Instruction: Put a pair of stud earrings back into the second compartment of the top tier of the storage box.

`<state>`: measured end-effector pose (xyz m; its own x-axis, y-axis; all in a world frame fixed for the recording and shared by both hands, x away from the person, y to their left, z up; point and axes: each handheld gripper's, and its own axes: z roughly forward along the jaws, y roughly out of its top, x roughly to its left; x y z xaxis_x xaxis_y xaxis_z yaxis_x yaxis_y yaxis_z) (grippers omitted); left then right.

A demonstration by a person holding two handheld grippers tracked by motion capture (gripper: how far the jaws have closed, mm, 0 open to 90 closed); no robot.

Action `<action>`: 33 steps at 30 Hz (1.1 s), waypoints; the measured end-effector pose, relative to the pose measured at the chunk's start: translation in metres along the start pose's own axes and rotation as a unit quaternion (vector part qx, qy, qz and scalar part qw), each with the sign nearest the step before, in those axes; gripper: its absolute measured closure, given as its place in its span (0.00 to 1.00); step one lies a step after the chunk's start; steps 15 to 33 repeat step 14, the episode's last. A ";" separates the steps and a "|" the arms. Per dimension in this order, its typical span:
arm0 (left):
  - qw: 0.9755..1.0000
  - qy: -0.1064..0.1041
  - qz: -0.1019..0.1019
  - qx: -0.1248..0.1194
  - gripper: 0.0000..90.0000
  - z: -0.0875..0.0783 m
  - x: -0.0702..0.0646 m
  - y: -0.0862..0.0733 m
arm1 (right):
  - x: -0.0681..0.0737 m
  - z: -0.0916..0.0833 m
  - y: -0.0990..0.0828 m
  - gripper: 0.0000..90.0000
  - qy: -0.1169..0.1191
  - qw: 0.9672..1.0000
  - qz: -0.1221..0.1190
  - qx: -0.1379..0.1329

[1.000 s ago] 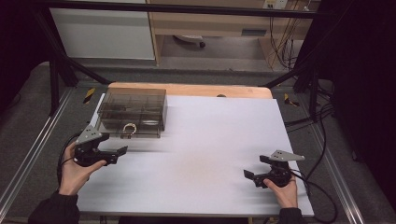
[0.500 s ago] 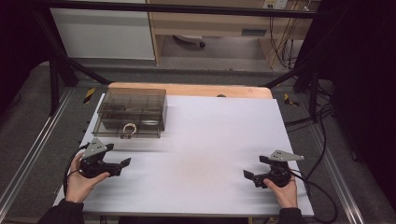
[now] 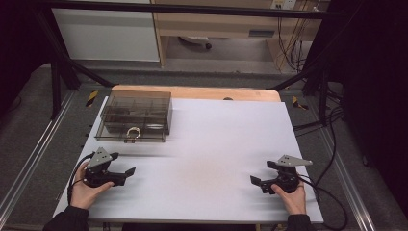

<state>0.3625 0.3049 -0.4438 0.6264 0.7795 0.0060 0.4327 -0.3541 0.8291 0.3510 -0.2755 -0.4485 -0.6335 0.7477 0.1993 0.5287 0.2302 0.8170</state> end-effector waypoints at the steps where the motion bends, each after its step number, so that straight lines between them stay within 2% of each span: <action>1: 1.000 -0.001 -0.003 -0.001 0.10 0.000 0.001 -0.001 | 0.000 0.000 0.000 0.01 0.000 1.000 0.001 0.000; 9: 1.000 0.002 0.002 0.008 0.11 0.004 0.003 -0.005 | 0.000 0.001 0.000 0.01 0.000 1.000 -0.002 0.003; 33: 1.000 0.002 0.004 0.007 0.11 0.004 0.002 -0.005 | 0.000 0.002 -0.001 0.01 0.000 1.000 -0.003 0.002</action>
